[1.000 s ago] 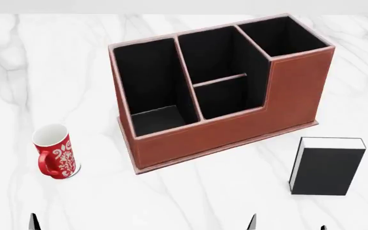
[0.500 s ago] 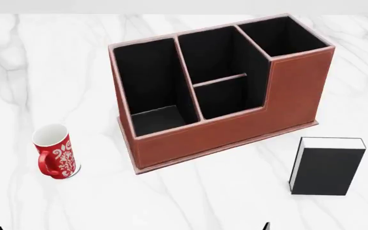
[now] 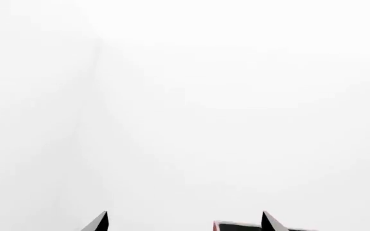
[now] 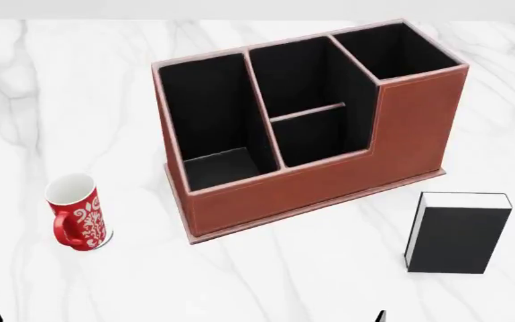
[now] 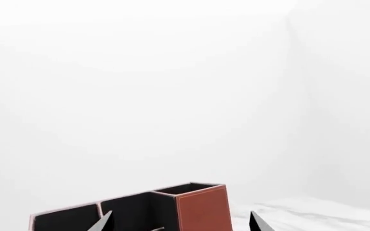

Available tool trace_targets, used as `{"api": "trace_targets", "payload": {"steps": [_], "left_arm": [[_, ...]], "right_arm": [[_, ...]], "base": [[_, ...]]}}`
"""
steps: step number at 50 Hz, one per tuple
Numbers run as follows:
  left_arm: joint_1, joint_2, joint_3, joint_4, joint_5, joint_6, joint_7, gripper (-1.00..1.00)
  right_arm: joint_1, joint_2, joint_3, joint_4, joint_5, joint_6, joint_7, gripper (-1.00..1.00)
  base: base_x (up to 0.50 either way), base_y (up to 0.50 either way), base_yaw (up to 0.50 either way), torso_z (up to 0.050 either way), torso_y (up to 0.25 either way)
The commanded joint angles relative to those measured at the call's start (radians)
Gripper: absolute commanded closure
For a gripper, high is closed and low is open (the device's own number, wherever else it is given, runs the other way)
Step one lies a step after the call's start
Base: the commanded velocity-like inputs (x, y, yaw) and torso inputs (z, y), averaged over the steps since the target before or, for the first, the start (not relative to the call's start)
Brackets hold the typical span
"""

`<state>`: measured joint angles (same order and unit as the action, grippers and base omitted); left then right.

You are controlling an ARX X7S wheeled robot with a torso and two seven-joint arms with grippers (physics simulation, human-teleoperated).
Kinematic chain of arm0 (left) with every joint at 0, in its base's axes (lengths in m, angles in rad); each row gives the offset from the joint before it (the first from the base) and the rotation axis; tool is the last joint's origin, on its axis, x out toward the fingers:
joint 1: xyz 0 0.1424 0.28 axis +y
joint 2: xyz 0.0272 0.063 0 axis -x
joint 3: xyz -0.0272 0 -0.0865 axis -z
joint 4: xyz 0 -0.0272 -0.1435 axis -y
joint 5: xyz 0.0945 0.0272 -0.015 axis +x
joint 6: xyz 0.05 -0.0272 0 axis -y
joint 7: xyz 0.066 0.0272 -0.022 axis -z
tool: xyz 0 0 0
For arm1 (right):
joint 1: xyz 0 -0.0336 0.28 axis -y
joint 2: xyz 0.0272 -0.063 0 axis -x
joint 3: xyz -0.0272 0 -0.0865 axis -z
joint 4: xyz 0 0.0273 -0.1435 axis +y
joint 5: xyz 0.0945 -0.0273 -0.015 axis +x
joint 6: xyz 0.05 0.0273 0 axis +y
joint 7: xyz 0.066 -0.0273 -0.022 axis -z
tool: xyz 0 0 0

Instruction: Pick up the book and place it in the back compartment of the caddy.

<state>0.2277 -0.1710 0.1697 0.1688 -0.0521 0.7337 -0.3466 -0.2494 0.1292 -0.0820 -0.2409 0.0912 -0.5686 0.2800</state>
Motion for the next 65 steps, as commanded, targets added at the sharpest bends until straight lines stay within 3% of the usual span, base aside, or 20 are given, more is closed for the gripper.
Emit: {"api": "trace_targets", "payload": {"steps": [1, 65], "left_arm": [[-0.024, -0.011, 0.011, -0.006, -0.035, -0.074, -0.012, -1.00], [-0.023, -0.056, 0.035, -0.004, -0.110, -0.028, -0.036, -1.00]], "right_arm": [[0.013, 0.008, -0.007, 0.014, -0.001, 0.006, 0.017, -1.00], [0.023, 0.054, -0.035, 0.010, 0.034, 0.005, 0.076, -1.00]], "base": [[0.00, 0.00, 0.00, 0.000, 0.000], [0.00, -0.10, 0.00, 0.000, 0.000]]}}
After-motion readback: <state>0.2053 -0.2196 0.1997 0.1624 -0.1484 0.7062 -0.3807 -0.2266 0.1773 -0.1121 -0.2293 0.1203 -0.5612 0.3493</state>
